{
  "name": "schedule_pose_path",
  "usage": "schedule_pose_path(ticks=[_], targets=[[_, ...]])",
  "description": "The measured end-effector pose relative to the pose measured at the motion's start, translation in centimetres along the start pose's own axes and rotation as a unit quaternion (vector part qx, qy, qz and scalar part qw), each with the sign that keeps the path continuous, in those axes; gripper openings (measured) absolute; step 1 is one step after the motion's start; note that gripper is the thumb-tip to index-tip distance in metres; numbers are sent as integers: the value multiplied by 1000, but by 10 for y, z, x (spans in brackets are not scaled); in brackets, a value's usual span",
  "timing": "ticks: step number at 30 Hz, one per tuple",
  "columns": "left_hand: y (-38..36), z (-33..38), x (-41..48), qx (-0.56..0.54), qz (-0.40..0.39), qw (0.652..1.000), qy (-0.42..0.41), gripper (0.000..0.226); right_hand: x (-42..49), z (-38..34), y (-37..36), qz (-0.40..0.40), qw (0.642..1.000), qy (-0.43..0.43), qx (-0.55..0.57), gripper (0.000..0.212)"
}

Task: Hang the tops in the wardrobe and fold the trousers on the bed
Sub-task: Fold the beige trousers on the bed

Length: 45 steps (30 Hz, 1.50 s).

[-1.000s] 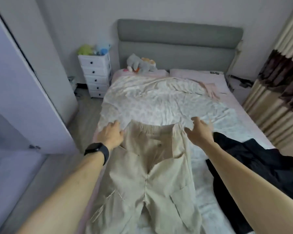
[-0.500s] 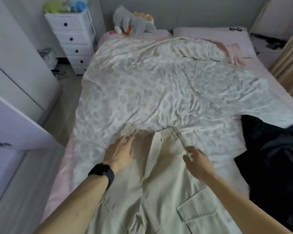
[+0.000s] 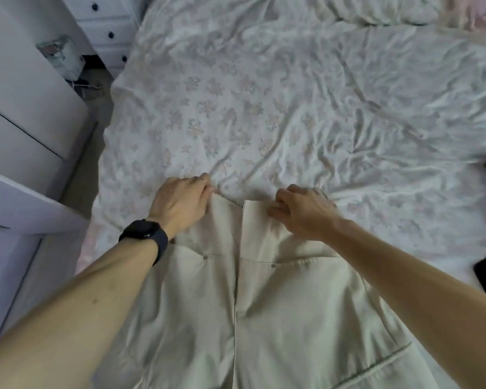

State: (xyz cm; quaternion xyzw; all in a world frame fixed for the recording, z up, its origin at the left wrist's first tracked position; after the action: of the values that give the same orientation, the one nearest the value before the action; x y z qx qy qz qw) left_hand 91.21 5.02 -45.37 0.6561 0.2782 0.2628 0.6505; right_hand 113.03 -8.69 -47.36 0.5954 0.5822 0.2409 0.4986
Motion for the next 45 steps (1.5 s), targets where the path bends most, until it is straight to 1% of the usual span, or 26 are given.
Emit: schedule_pose_path(ticks=[2,5,7,9,10,12,13,14,15,18,19,20,22,25,27,28,29,31,32,34,35,37,38,40,43,45], targets=[[0,-12,0,-42,12,996,78,24,9,-4,1,32,999,-16,-1,31],[-13,-9,0,-56,-2,996,68,22,18,-12,-13,29,999,-6,-33,36],[-25,-11,0,-96,-19,990,97,39,11,-1,-13,131,990,-56,25,41],[-35,-19,-3,-184,-47,967,170,54,-6,25,-7,254,952,-158,67,49],[-39,-22,-5,-232,-54,951,195,56,-15,41,-8,259,938,-211,91,54],[-46,-21,-14,-319,-57,920,222,43,-31,67,-17,169,928,-294,157,58],[-47,-20,-21,-331,-58,913,231,34,-38,74,-22,123,924,-314,179,53],[-44,-19,-26,-312,-46,919,235,27,-42,77,-21,118,925,-311,185,46],[-39,-21,-30,-269,-16,935,230,20,-44,79,-13,146,925,-301,181,39],[-11,-34,-12,-176,113,959,192,8,-23,79,30,289,906,-263,162,30],[-1,-36,3,-164,129,960,185,8,-14,76,43,311,904,-248,153,30],[5,-37,18,-142,120,965,185,9,-4,76,50,308,911,-240,133,29],[3,-29,40,-73,67,977,189,11,10,80,48,251,931,-251,85,26],[-16,-10,40,-50,-16,968,247,16,2,81,26,158,942,-289,71,35],[-26,7,23,-79,-25,961,262,34,-32,75,8,176,946,-262,80,47],[-26,18,6,-90,-9,961,262,44,-62,67,-2,201,949,-231,77,53],[-23,29,-10,-94,35,963,251,50,-95,59,-15,238,951,-187,70,56],[-14,64,-54,-77,126,973,180,55,-173,39,-48,273,955,-106,43,60],[-11,89,-87,-74,141,979,125,56,-220,30,-66,256,963,-80,24,62],[-21,145,-164,-80,111,991,-2,58,-301,19,-105,168,985,-49,1,66],[-29,177,-208,-86,80,991,-57,59,-341,19,-121,124,991,-55,-4,66],[-43,233,-294,-80,5,989,-121,61,-412,33,-142,52,989,-136,-15,65],[-46,257,-330,-90,-26,988,-119,63,-445,43,-147,32,981,-191,-4,64],[-49,292,-387,-131,-72,987,-60,69,-502,62,-156,14,960,-278,24,63],[-40,334,-451,-140,-117,983,2,75,-570,78,-164,17,935,-336,113,74],[-33,357,-484,-142,-140,980,14,76,-596,85,-165,18,901,-386,197,67]])
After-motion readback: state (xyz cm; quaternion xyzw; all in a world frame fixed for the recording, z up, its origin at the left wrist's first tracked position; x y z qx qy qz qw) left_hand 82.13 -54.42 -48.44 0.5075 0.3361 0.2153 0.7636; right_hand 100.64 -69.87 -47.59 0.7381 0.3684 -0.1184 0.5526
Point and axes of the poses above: each hand's wrist, its own x-axis towards the middle knuckle, its own y-axis out of the back of the hand, z = x × y, the point moved 3 cm from there along x, towards the middle knuckle, and after that the axes turned 4 degrees about x, right-handed, at the moved point
